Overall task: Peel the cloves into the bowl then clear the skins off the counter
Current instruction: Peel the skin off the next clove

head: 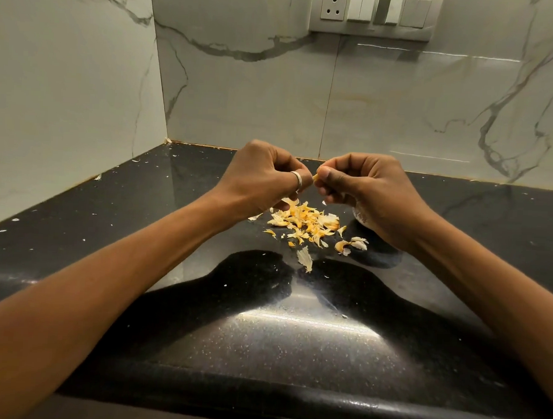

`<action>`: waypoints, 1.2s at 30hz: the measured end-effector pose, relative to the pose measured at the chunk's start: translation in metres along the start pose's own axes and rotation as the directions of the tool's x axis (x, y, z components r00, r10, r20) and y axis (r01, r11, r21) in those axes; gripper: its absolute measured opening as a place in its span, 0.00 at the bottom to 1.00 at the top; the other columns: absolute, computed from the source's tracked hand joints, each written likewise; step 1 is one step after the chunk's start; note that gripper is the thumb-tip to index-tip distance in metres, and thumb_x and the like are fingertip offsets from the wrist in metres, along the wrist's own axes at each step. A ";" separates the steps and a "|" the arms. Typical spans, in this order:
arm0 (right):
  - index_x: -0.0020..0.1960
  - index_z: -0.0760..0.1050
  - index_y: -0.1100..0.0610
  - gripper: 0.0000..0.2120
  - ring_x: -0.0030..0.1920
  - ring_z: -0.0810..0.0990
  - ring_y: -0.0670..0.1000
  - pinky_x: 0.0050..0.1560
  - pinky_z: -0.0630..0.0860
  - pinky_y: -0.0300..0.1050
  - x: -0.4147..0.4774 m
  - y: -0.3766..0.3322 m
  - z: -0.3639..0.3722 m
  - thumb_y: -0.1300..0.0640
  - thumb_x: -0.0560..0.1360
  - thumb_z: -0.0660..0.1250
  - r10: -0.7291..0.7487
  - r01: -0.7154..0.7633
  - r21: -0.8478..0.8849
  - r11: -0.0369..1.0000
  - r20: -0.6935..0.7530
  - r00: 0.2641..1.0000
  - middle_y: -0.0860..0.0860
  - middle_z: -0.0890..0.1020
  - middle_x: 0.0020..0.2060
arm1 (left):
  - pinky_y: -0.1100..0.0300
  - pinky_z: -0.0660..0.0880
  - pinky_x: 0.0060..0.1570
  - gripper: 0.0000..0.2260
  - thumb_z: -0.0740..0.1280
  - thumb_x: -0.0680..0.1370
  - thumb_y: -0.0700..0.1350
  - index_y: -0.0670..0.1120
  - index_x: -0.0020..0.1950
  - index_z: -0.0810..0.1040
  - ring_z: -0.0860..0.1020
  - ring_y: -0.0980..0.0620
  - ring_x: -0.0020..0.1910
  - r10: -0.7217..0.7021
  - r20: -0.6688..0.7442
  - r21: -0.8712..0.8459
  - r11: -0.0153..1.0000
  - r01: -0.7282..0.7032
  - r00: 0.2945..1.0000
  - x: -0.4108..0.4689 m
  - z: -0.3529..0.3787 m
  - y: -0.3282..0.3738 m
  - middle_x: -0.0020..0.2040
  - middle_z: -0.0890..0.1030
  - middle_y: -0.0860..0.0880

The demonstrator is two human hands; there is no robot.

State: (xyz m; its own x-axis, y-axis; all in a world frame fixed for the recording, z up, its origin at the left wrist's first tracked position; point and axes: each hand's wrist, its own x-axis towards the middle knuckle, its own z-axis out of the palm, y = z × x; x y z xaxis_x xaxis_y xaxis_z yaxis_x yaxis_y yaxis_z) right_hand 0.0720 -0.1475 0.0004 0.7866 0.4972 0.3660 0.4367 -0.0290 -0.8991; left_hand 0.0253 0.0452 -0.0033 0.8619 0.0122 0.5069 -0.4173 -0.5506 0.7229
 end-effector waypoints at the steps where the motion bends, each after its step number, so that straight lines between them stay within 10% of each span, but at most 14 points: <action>1: 0.51 0.80 0.64 0.05 0.40 0.82 0.50 0.42 0.80 0.39 0.000 0.000 0.000 0.63 0.77 0.68 0.006 -0.006 0.001 1.000 -0.012 1.000 0.57 0.84 0.41 | 0.52 0.83 0.36 0.04 0.73 0.77 0.42 0.41 0.46 0.85 0.83 0.50 0.34 0.094 -0.035 0.084 0.992 -0.091 0.995 0.000 0.001 -0.001 0.37 0.84 0.46; 12: 0.49 0.82 0.63 0.11 0.42 0.82 0.52 0.43 0.80 0.41 0.002 0.001 -0.002 0.58 0.70 0.72 0.043 -0.045 0.086 0.995 0.030 0.999 0.60 0.85 0.43 | 0.52 0.80 0.35 0.17 0.66 0.77 0.54 0.42 0.46 0.86 0.82 0.53 0.33 0.495 0.005 0.364 0.809 -0.462 0.869 0.002 -0.002 -0.004 0.37 0.85 0.48; 36: 0.49 0.82 0.61 0.09 0.39 0.84 0.50 0.43 0.82 0.40 -0.004 -0.005 0.000 0.59 0.70 0.72 -0.037 0.036 0.024 0.999 0.023 0.999 0.56 0.86 0.39 | 0.54 0.82 0.32 0.17 0.73 0.73 0.52 0.38 0.49 0.84 0.82 0.42 0.34 0.234 0.035 0.041 0.971 -0.235 0.972 0.010 -0.007 -0.005 0.40 0.83 0.40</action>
State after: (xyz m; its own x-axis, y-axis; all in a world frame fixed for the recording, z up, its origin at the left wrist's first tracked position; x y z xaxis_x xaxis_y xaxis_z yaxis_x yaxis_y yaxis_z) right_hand 0.0669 -0.1495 0.0040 0.7598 0.5176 0.3934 0.4544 0.0099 -0.8907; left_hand 0.0336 0.0541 0.0012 0.7502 -0.1463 0.6448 -0.5961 -0.5717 0.5638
